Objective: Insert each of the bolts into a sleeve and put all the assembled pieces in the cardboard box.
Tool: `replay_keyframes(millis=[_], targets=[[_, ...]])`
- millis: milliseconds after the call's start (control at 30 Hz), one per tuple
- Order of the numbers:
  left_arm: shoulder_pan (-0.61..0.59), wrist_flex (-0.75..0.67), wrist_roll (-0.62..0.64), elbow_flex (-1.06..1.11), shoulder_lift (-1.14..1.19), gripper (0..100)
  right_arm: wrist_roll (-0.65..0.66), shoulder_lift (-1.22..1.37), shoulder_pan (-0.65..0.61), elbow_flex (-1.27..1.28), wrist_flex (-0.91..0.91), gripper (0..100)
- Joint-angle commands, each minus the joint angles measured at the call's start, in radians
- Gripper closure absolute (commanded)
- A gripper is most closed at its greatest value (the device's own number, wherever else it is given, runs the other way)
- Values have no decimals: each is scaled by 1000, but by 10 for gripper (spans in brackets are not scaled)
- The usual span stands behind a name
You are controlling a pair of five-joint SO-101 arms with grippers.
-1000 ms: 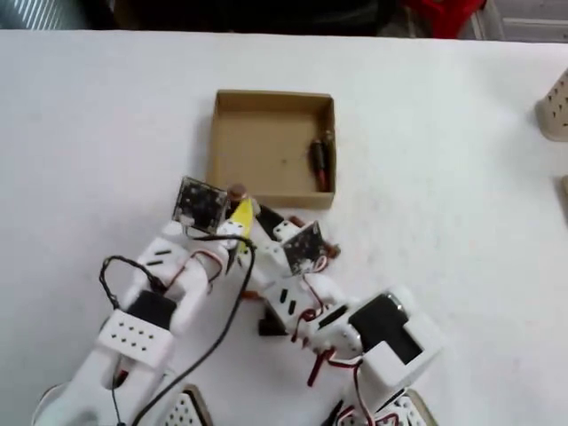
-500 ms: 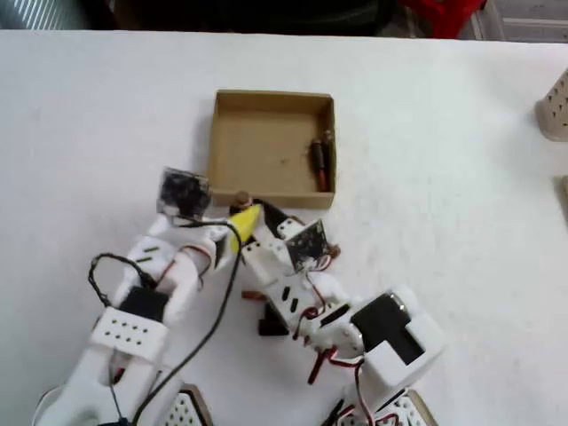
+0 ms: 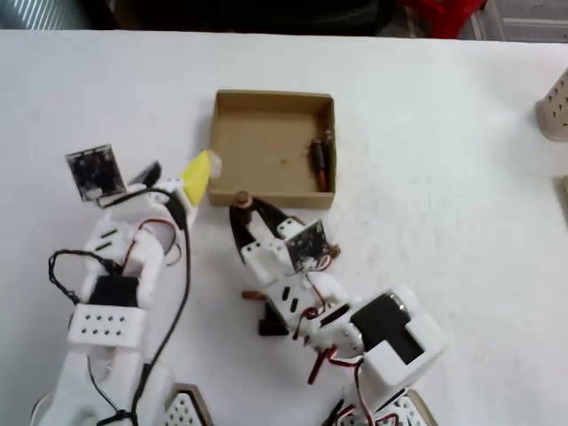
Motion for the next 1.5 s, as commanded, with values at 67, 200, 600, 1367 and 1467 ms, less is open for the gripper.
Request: replay_keyframes(millis=[67, 200, 600, 1367, 1467], targets=[[-104, -107, 9, -52, -4, 970, -5, -18, 10, -25, -25, 981], [-136, -34, 8, -37, -4, 950, -5, -18, 12, -23, -25, 981], [-197, 3, -411, 273, -8, 979, -5, -136, 38, 44, -8, 982], [-134, 44, -431, 284, -2, 979, 5, -943, 283, -440, 1678, 978], [-134, 44, -433, 284, -2, 979, 101, -862, 286, -551, 1727, 981]])
